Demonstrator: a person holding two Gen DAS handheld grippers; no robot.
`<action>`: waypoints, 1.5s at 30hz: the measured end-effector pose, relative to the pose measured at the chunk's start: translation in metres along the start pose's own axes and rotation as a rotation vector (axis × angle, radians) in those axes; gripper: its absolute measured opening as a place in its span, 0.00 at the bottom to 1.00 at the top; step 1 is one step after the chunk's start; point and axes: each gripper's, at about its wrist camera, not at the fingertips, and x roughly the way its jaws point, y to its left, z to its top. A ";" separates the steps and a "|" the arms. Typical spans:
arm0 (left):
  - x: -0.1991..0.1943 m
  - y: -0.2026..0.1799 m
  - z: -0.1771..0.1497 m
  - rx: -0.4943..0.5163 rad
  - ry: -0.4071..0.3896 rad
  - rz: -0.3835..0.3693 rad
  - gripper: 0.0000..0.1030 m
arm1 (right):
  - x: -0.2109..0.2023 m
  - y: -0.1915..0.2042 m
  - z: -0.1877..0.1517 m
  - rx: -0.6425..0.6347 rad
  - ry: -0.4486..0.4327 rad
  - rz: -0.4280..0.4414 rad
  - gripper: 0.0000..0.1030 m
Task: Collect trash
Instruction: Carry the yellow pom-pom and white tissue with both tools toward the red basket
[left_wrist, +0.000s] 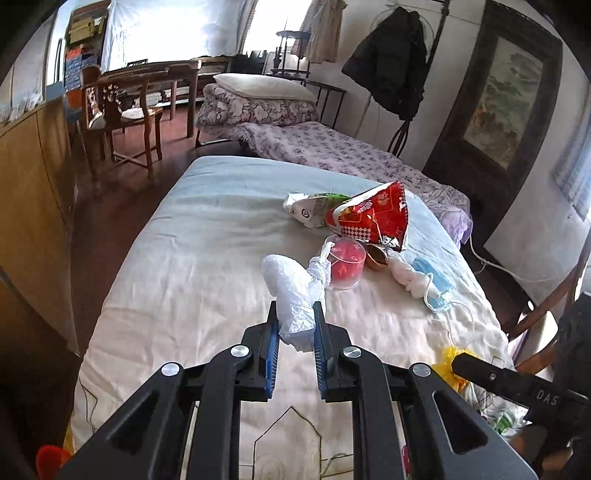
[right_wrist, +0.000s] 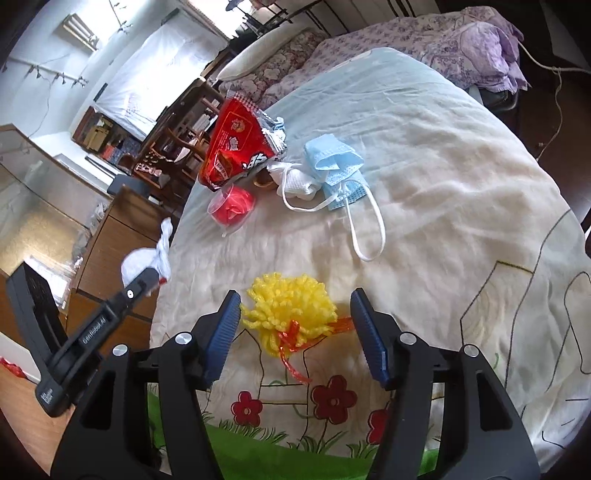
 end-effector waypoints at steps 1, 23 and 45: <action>-0.001 0.001 0.000 -0.005 -0.002 0.000 0.16 | 0.001 0.002 0.000 -0.009 0.002 -0.011 0.59; -0.014 -0.007 -0.001 0.019 -0.042 -0.029 0.16 | -0.023 0.032 -0.007 -0.194 -0.172 -0.082 0.35; -0.065 -0.023 -0.035 0.054 -0.056 -0.062 0.16 | -0.035 0.043 -0.034 -0.228 -0.180 -0.059 0.36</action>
